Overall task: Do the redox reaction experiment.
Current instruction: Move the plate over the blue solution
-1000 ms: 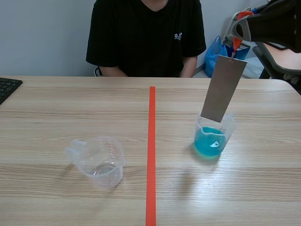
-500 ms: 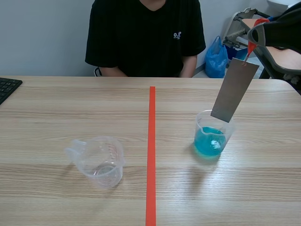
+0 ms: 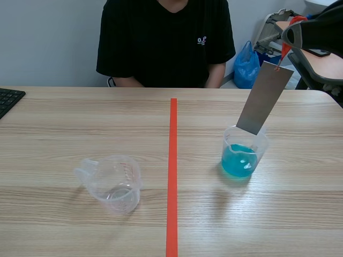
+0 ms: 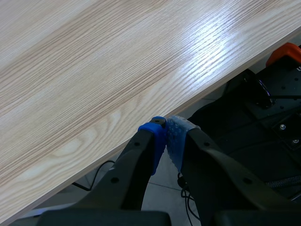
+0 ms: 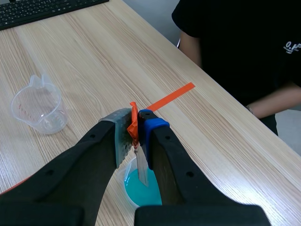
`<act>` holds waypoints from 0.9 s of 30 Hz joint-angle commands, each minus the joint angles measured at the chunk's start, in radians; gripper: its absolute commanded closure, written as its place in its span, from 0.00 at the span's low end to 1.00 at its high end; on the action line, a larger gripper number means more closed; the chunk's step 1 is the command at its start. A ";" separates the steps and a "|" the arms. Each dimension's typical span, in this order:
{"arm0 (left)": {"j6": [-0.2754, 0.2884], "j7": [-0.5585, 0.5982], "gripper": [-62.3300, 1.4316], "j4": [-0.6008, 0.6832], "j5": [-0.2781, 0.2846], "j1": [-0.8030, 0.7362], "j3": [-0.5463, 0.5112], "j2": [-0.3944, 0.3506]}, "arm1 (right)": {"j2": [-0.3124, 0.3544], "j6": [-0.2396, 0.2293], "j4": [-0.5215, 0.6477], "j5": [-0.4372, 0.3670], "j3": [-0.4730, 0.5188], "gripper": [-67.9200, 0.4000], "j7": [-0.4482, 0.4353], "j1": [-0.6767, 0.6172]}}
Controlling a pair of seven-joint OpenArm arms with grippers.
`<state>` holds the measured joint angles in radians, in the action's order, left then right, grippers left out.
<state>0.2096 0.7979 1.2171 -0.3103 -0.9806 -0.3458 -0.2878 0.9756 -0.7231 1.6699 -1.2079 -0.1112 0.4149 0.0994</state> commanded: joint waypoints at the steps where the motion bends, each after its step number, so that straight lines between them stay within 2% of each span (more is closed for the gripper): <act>1: -0.001 0.018 0.92 0.013 0.010 -0.002 -0.008 0.002 | 0.016 -0.005 0.010 -0.011 0.020 0.97 -0.022 0.012; 11: -0.001 0.018 0.92 0.013 0.010 0.003 -0.008 -0.003 | 0.016 -0.005 0.010 -0.011 0.020 0.97 -0.021 0.012; 13: 0.003 0.021 0.92 0.013 0.016 0.015 -0.007 -0.031 | 0.016 -0.005 0.010 -0.011 0.020 0.97 -0.021 0.012; 15: 0.009 0.014 0.92 0.013 0.051 0.040 -0.007 -0.073 | 0.015 -0.005 0.010 -0.011 0.020 0.97 -0.021 0.012; 21: 0.079 -0.054 0.92 0.012 0.151 0.152 -0.007 -0.209 | 0.015 -0.005 0.010 -0.011 0.020 0.97 -0.018 0.012; 27: 0.242 -0.101 0.92 0.012 0.227 0.316 0.000 -0.336 | 0.015 -0.005 0.010 -0.011 0.020 0.97 -0.018 0.012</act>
<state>0.4446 0.6830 1.2171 -0.0998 -0.6857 -0.3454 -0.6098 0.9756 -0.7231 1.6699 -1.2079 -0.1112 0.4156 0.0994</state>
